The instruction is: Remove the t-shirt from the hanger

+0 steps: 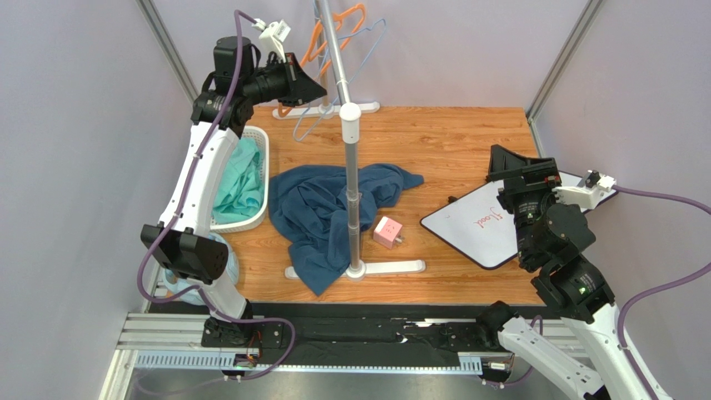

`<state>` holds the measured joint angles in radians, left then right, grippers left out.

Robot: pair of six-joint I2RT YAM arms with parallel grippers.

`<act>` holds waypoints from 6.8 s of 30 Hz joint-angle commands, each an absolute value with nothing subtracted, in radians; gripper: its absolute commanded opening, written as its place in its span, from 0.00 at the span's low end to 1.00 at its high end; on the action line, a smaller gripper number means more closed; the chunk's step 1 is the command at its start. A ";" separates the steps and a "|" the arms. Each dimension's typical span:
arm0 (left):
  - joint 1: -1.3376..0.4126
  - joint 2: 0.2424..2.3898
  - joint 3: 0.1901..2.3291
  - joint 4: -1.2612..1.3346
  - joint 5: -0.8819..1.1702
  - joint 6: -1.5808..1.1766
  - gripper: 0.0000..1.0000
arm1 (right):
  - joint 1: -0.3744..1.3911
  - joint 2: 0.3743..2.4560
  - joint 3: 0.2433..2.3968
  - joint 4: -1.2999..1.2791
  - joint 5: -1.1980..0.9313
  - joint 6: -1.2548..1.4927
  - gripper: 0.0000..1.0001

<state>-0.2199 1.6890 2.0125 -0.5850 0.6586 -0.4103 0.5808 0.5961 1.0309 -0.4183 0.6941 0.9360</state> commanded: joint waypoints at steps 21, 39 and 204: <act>-0.213 0.958 1.524 -0.715 0.216 -0.257 0.70 | 0.578 0.598 0.957 -0.402 0.687 0.911 0.88; -0.388 0.678 0.629 -0.209 0.439 -0.621 0.71 | 0.580 0.704 0.976 -0.380 0.557 0.773 0.88; 0.330 1.321 1.541 -0.439 0.496 -0.609 0.00 | 0.578 0.701 0.913 -0.393 0.434 0.773 0.89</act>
